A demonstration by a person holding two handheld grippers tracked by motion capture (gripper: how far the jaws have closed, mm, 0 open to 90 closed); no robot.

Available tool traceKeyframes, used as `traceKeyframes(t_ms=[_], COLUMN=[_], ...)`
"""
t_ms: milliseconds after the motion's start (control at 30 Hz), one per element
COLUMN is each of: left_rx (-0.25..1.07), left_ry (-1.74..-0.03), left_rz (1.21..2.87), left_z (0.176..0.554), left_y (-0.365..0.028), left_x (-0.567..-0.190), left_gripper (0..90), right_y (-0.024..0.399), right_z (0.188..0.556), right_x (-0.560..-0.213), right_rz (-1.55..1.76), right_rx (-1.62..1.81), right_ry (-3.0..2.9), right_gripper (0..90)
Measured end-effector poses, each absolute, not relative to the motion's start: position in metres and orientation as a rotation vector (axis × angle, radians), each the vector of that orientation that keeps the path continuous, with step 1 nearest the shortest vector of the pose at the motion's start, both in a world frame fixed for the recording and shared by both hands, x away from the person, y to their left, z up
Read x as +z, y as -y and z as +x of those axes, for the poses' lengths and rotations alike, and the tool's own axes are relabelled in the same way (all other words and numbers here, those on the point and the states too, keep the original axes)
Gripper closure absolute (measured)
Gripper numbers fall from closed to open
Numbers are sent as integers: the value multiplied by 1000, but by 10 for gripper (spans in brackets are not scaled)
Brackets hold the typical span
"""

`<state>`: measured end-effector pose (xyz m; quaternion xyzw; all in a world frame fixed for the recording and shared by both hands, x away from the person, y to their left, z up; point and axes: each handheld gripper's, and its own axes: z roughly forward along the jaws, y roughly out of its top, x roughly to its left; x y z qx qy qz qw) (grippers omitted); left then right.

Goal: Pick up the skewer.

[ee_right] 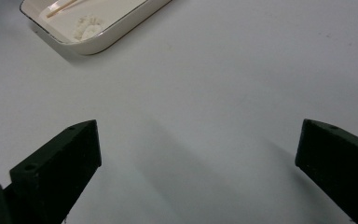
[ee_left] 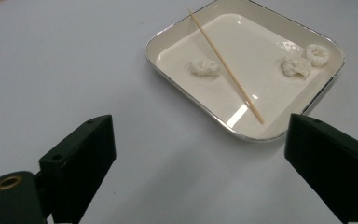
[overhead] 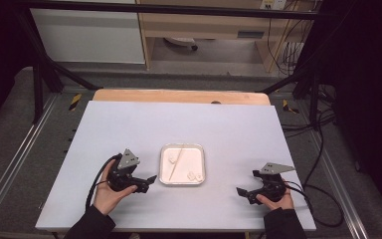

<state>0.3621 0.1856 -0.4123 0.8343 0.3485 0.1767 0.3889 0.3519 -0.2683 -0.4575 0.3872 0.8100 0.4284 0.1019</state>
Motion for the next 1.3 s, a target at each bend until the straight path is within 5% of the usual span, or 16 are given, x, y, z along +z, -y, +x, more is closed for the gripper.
traceKeyframes(t_ms=[767,1300], left_rx=[445,434], left_ry=[-902,-984], left_rz=[2156,2181], left_z=[383,392], left_y=[-129,-104], left_x=[-411,-427], left_gripper=[160,357], right_y=[268,268], right_z=[352,353], right_x=[-458,-458], right_rz=[1136,1135], right_rx=[1260,1268], right_ry=[-2401,-2402], right_gripper=[8,9])
